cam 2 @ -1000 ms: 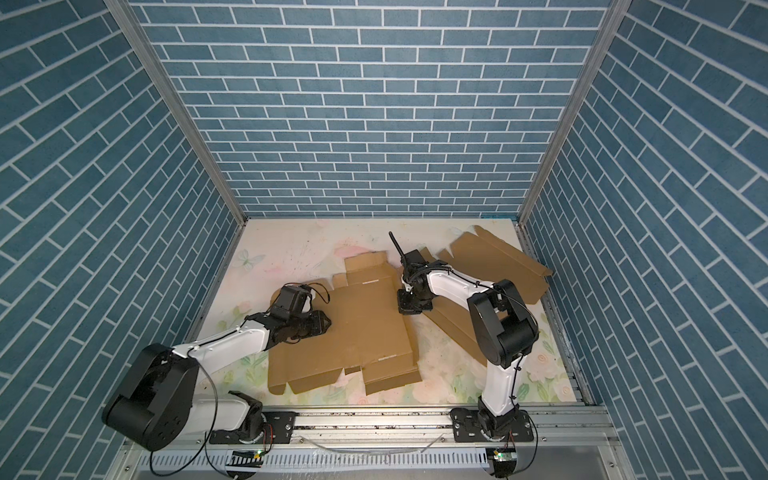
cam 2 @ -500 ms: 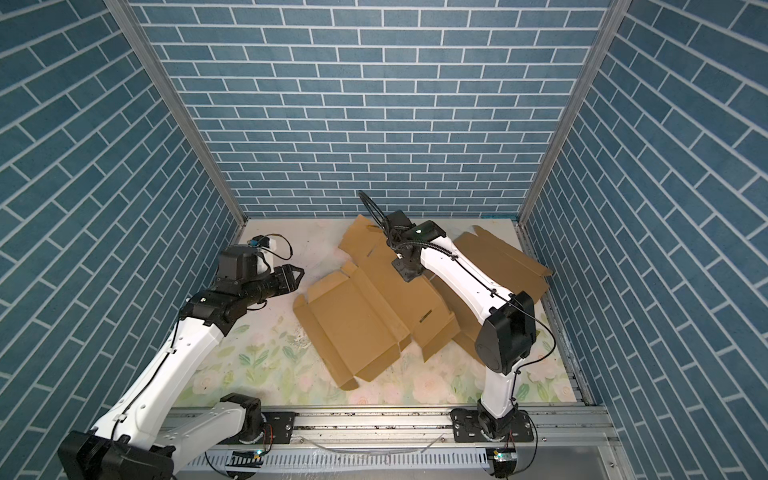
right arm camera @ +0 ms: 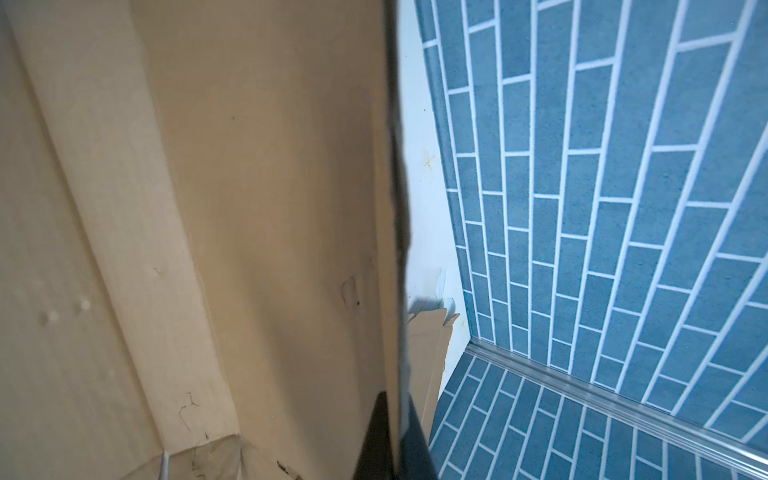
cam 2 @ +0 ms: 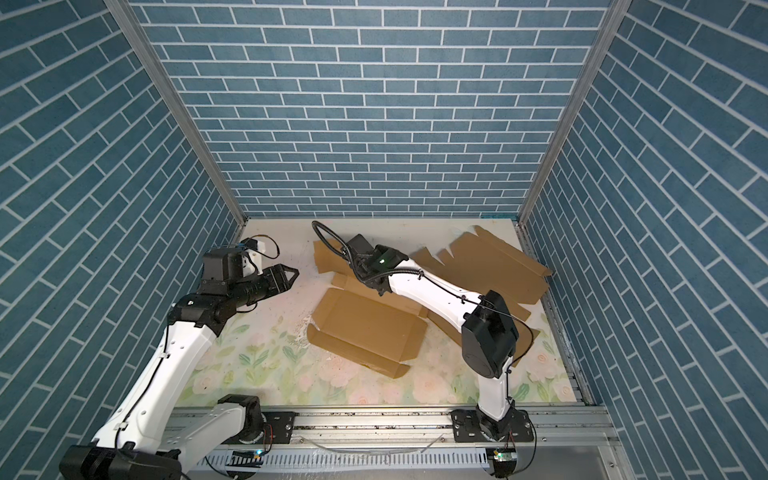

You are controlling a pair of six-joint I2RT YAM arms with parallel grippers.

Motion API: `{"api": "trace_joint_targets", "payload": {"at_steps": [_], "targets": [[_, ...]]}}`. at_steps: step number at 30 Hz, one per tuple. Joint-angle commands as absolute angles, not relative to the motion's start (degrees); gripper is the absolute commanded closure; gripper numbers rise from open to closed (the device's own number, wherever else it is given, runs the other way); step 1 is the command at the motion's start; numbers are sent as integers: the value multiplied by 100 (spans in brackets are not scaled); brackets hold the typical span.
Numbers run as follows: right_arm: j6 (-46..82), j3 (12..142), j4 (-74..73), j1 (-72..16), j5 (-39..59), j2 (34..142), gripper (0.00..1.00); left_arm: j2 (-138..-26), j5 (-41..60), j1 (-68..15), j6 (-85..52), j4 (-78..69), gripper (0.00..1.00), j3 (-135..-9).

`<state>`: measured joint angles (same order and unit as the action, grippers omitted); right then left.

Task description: Fold the paper box

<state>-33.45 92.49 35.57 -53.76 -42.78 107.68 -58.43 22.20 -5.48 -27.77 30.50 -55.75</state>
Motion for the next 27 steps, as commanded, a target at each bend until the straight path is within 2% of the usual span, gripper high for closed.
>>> {"api": "trace_joint_targets", "payload": {"at_steps": [1, 6, 21, 27], "targets": [[-3718, 8709, 2308, -5513, -4751, 10546, 100, -5984, 2424, -510, -2844, 2765, 32, -5525], [-4135, 8048, 1342, -5732, -4912, 10307, 100, -6376, 2623, -527, -2992, 2414, 27, -5678], [-4334, 7523, 836, -5736, -4721, 10283, 100, -8416, 3009, -993, -2306, 2002, 16, -6913], [-4335, 7470, 745, -5743, -4646, 10299, 100, -8921, 3015, -1175, -2136, 2009, 16, -7173]]}}
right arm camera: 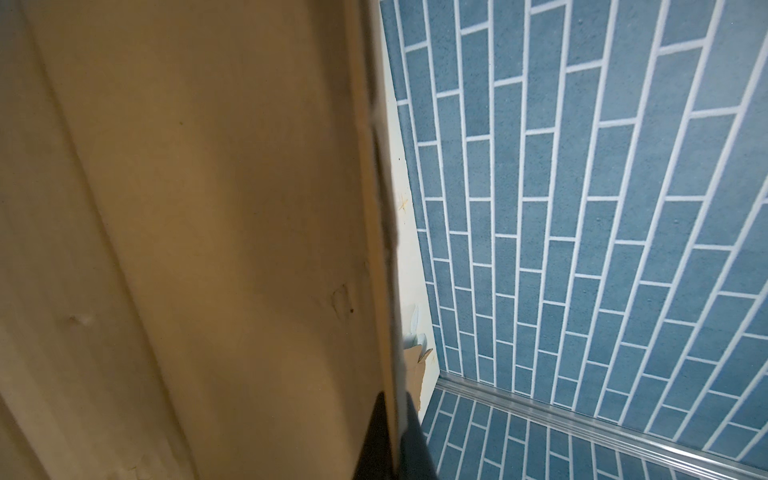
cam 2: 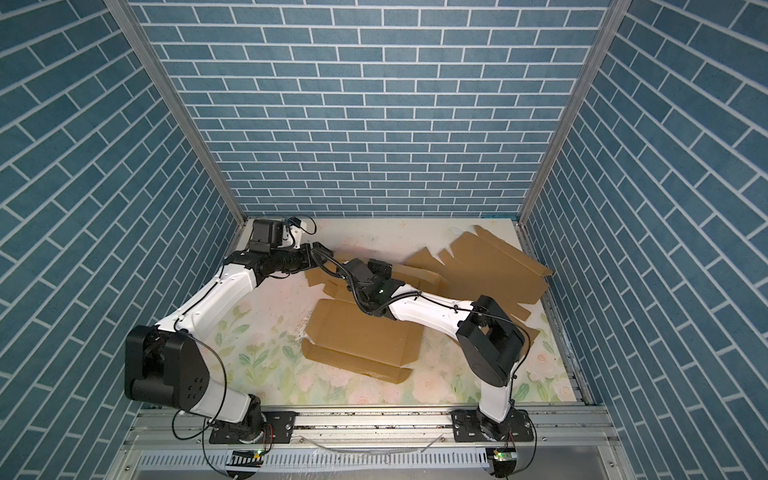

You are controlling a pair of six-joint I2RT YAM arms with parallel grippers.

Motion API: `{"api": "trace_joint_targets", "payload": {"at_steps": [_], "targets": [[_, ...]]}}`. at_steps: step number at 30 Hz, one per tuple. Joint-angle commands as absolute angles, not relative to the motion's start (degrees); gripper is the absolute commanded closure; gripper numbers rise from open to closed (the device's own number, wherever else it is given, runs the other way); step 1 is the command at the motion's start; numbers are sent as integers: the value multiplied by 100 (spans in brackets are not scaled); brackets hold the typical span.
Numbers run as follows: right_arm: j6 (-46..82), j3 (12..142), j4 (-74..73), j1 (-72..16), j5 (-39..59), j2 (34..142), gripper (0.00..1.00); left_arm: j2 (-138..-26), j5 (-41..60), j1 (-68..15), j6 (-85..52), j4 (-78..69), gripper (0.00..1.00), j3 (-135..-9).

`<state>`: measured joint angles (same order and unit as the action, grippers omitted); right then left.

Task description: Fold the paper box

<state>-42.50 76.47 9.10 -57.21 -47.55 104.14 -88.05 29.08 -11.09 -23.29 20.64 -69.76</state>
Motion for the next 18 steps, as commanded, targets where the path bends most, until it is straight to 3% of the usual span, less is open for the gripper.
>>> {"api": "trace_joint_targets", "payload": {"at_steps": [1, 18], "targets": [[-4333, 7471, 746, -5745, -4648, 10309, 100, -8974, 3038, -1185, -2119, 1996, 16, -7195], [-4190, 7485, 808, -5783, -4544, 10451, 100, -9147, 3421, -1558, -2382, 1698, 27, -7054]]}}
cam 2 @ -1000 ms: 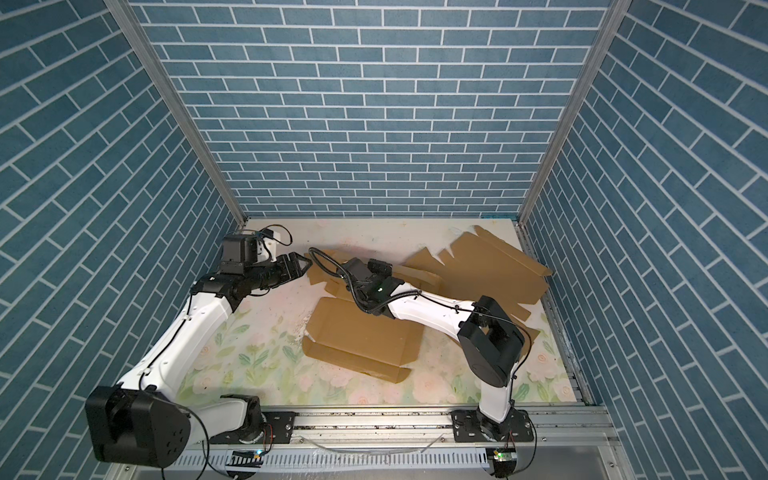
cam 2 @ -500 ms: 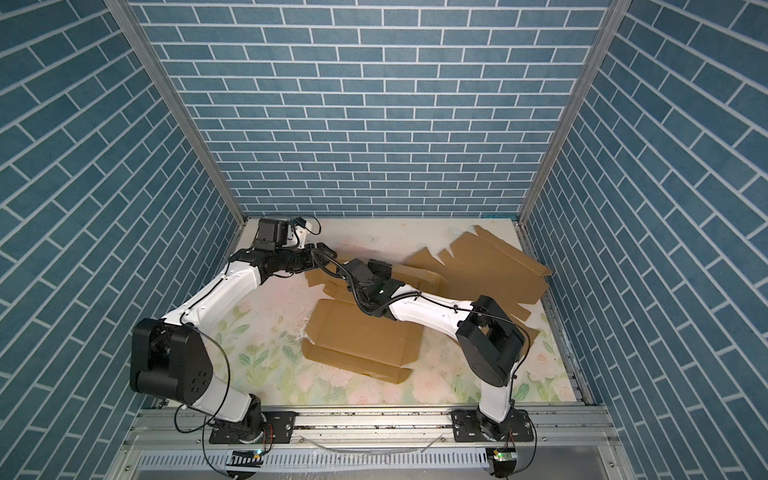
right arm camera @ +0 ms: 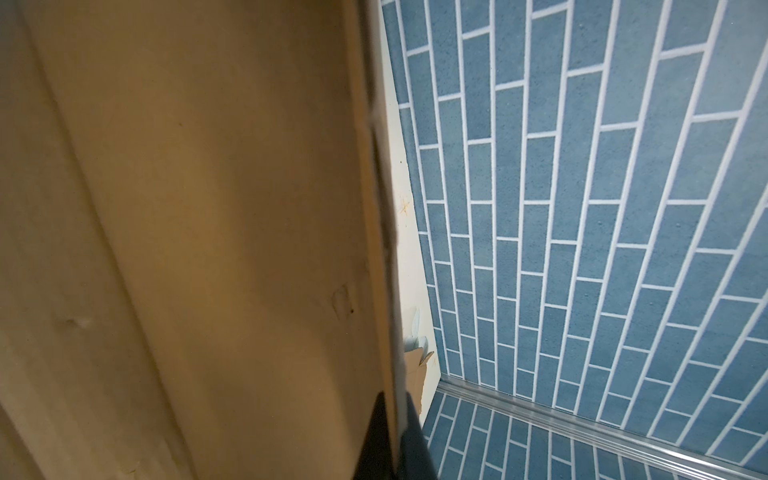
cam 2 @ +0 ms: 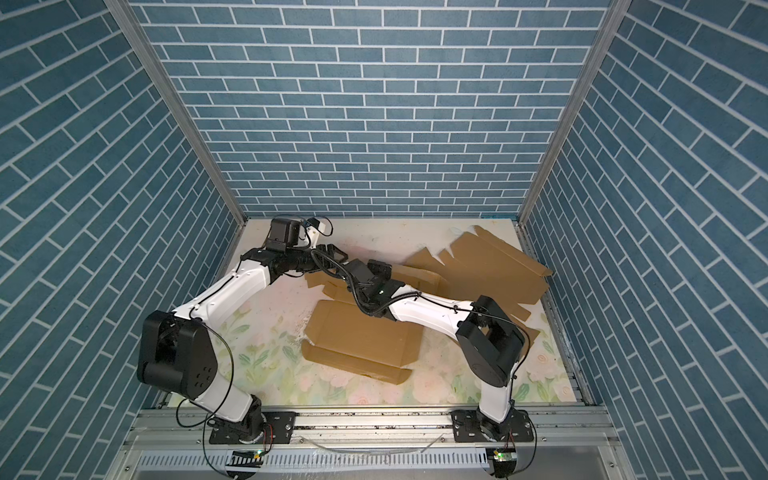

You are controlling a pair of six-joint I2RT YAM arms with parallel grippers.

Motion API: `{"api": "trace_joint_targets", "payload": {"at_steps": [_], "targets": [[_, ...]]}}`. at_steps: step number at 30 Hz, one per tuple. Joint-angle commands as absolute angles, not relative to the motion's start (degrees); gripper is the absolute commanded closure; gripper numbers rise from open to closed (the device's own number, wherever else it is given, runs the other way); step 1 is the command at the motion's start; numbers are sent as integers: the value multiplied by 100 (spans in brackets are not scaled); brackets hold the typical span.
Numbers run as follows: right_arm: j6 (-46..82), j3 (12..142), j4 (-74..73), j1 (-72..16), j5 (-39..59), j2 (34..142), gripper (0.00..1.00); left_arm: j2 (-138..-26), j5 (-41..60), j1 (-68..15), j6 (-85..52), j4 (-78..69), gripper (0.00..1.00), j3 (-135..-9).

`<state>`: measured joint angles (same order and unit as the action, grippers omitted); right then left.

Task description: Fold the paper box

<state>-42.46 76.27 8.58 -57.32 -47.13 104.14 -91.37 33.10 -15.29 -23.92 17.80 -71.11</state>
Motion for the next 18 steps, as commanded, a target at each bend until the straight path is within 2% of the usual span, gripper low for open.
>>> {"api": "trace_joint_targets", "payload": {"at_steps": [1, 12, 18], "targets": [[-4185, 7456, 791, -5783, -4542, 10450, 100, -9123, 3388, -1534, -2341, 1733, 28, -7064], [-4652, 6831, -55, -5792, -4821, 10345, 100, -8359, 3498, -710, -2204, 2101, 29, -6805], [-4848, 6689, -310, -5799, -4825, 10336, 100, -7991, 3378, 457, -2191, 2113, 32, -6579]]}}
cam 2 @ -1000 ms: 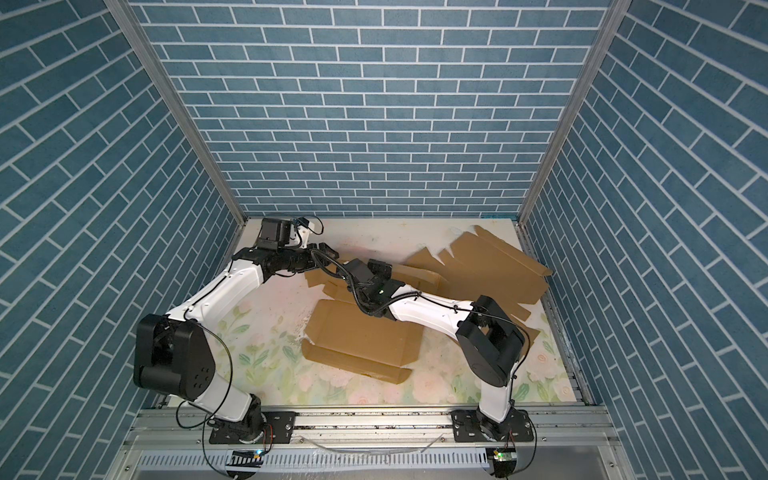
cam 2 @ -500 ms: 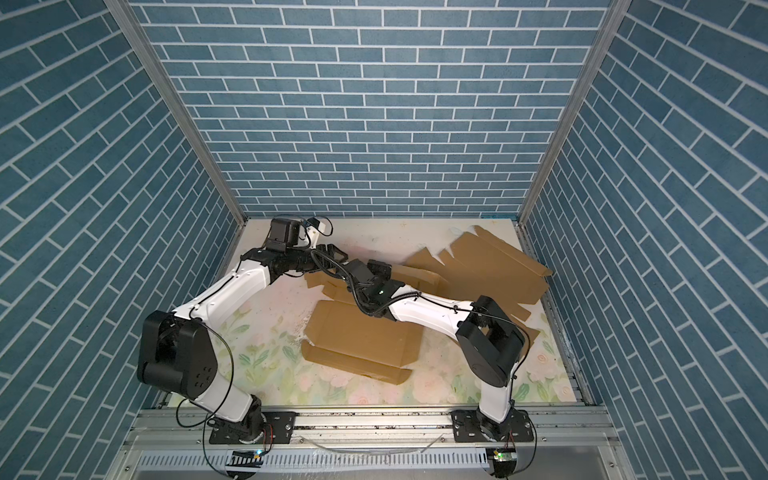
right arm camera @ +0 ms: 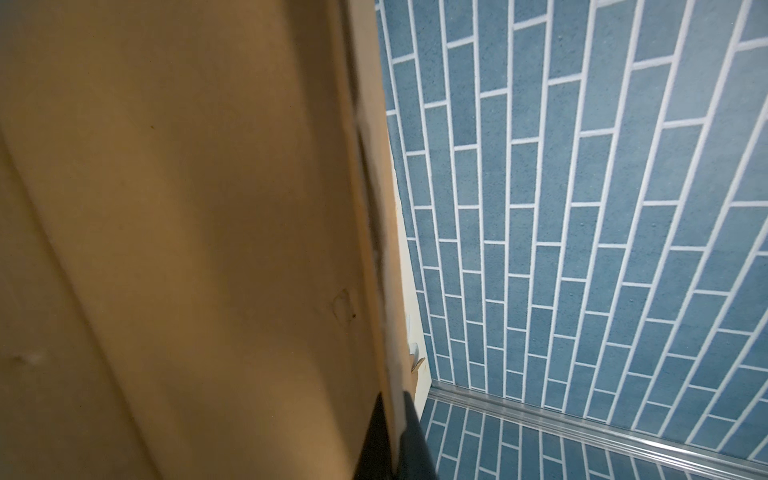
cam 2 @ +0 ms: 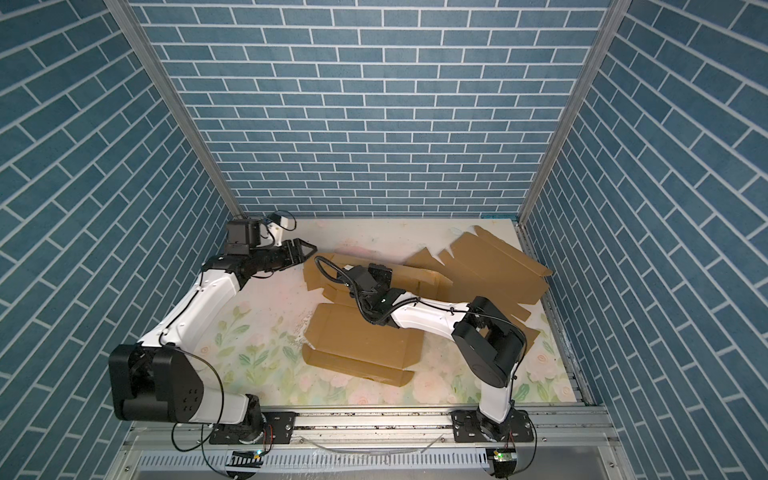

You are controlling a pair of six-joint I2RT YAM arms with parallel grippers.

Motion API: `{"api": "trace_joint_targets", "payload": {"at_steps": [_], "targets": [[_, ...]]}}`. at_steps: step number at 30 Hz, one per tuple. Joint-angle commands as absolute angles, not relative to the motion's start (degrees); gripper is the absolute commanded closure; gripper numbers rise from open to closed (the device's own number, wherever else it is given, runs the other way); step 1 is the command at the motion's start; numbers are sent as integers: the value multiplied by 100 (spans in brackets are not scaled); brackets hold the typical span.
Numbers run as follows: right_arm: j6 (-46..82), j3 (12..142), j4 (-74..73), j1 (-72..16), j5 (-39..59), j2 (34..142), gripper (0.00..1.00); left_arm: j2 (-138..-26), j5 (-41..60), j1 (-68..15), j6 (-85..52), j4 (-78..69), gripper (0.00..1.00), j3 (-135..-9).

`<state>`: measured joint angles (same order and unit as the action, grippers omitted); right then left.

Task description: Fold the paper box

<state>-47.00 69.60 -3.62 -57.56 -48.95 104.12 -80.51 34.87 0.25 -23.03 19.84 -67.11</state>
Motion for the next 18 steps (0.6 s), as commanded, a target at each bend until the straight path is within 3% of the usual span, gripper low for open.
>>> {"api": "trace_joint_targets", "payload": {"at_steps": [1, 5, 9, 18], "targets": [[-4860, 6672, -328, -5796, -4816, 10336, 100, -8018, 3223, 650, -2168, 2144, 33, -6583], [-4923, 6581, -464, -5800, -4784, 10302, 100, -8535, 2685, 1049, -2063, 2163, 35, -6799], [-5107, 6367, -794, -5800, -4706, 10196, 100, -9489, 2903, 1038, -1988, 2075, 36, -7289], [-5400, 6117, -1272, -5800, -4640, 10072, 100, -10611, 3311, 396, -1452, 2257, 38, -7801]]}}
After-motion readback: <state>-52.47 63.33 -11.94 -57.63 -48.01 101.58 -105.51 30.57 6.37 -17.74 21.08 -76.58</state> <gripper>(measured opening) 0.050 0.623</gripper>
